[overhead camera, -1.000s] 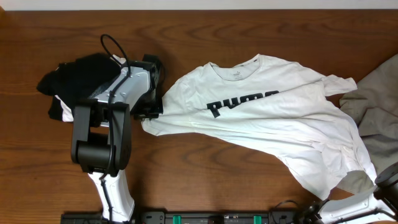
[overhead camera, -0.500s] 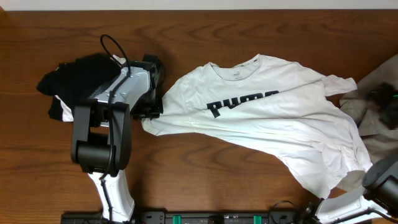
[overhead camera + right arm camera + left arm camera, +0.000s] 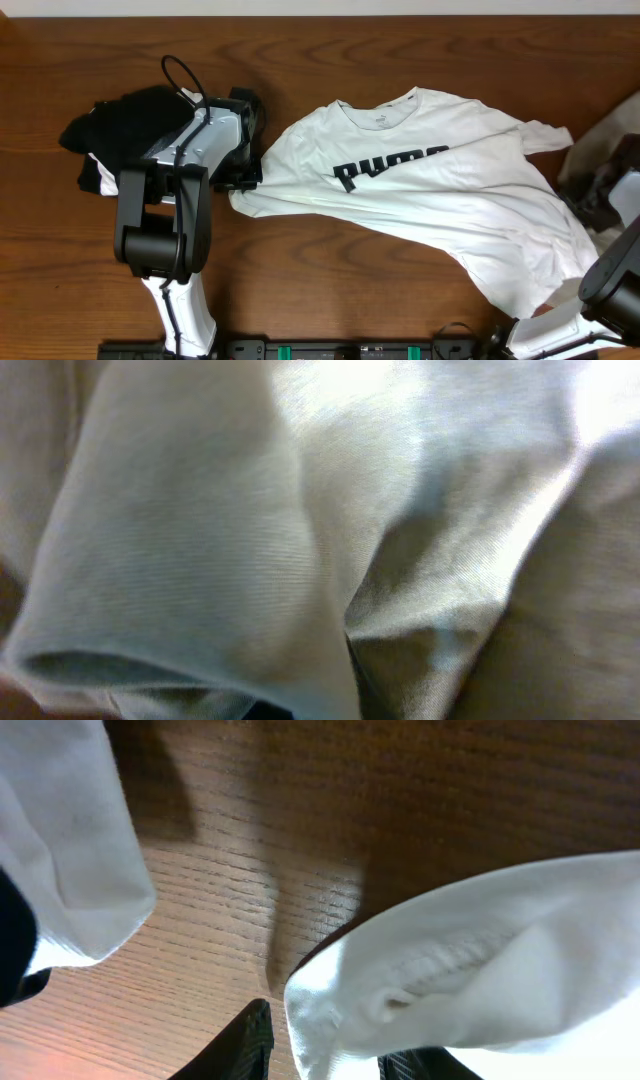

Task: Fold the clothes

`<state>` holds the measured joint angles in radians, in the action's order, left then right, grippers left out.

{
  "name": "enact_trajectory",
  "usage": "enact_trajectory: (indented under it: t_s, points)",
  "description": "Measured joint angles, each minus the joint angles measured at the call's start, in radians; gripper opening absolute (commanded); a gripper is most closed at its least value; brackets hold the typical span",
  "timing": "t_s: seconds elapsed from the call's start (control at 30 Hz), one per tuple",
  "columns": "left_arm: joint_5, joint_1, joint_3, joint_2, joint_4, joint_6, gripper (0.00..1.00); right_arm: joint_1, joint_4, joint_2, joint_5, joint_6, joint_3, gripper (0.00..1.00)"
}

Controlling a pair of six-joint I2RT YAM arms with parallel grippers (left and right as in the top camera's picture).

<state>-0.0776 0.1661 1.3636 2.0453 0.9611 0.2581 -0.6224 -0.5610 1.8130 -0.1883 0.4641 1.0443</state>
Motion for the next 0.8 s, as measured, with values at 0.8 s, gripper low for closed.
enact_trajectory:
  t_s: [0.8]
  points:
    - [0.003,0.0,0.0,0.0,-0.002,0.0,0.36,-0.229,-0.069,0.012,0.028,-0.169,0.673,0.01]
